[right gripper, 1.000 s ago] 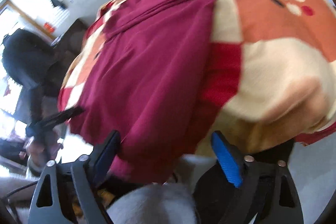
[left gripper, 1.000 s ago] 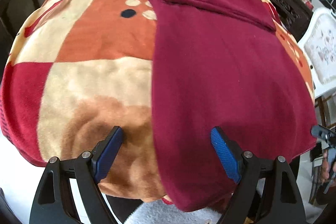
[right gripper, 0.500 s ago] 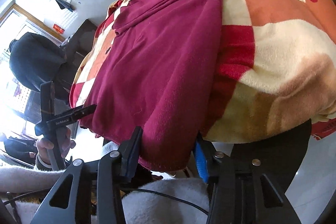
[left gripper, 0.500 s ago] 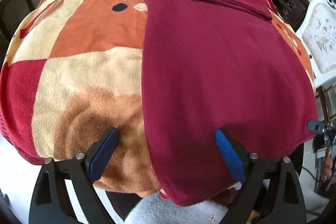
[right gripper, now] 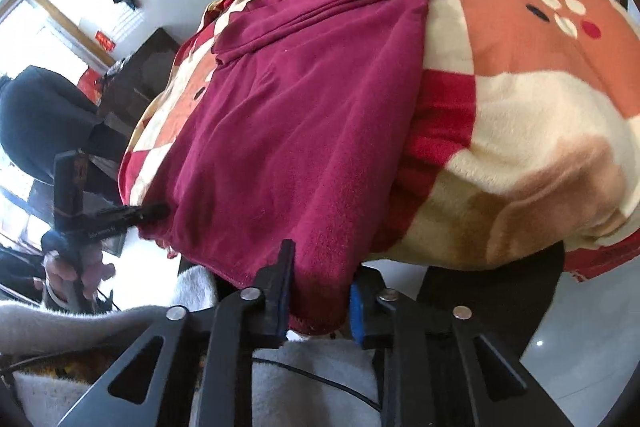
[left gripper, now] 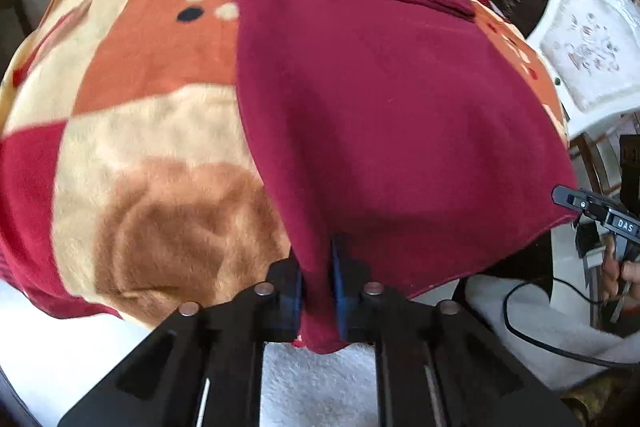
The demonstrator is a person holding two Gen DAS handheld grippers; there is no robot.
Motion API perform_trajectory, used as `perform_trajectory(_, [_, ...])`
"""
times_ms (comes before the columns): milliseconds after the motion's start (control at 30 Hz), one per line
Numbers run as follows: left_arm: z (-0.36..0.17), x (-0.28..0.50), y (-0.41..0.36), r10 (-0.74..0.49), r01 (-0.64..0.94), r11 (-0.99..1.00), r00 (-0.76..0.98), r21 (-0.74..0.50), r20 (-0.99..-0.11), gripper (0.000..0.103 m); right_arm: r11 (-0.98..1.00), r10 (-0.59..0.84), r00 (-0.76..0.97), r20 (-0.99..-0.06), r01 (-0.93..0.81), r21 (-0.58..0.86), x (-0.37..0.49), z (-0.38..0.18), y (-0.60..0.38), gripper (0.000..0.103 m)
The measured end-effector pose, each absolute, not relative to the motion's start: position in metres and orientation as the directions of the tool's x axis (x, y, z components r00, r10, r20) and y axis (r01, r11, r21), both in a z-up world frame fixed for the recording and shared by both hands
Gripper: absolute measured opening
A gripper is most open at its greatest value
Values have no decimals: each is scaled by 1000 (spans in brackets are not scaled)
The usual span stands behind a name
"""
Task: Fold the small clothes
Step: 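Lift the hem with both grippers and fold it over toward the collar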
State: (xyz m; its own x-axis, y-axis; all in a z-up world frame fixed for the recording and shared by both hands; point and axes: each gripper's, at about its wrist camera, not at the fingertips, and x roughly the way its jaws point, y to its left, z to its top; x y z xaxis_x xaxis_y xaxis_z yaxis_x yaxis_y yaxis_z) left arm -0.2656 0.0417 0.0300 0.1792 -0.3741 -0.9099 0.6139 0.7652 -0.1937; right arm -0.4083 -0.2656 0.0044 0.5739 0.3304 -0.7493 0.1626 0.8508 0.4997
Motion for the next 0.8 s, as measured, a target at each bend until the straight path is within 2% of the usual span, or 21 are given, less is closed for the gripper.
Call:
perform_trajectory(67, [41,-266,39,-376,644,744,179,-181,-909,10,838,378,584,-719,114,533,-412,18,-268,17])
perform_trajectory(200, [54,-264,37,-400,665,721,167,-197,-901,9,868,342,603,-721,91,488,-416,41,-272,15])
perform_trajectory(400, [97,-236,22,-493,689,677,165,-258,-854,9,837,401,678,-616,3,548,-386,76,-280,15])
perform_trajectory(567, [138,-180,-8,-505,701,683,254,-202,-825,9,851,341,775,-532,-14,526,-335,116,-307,15])
perform_trajectory(800, [156,-73,-49,-443,633,760,343,-145,-828,9,886,215,817,-534,66,459,-242,141,-359,15])
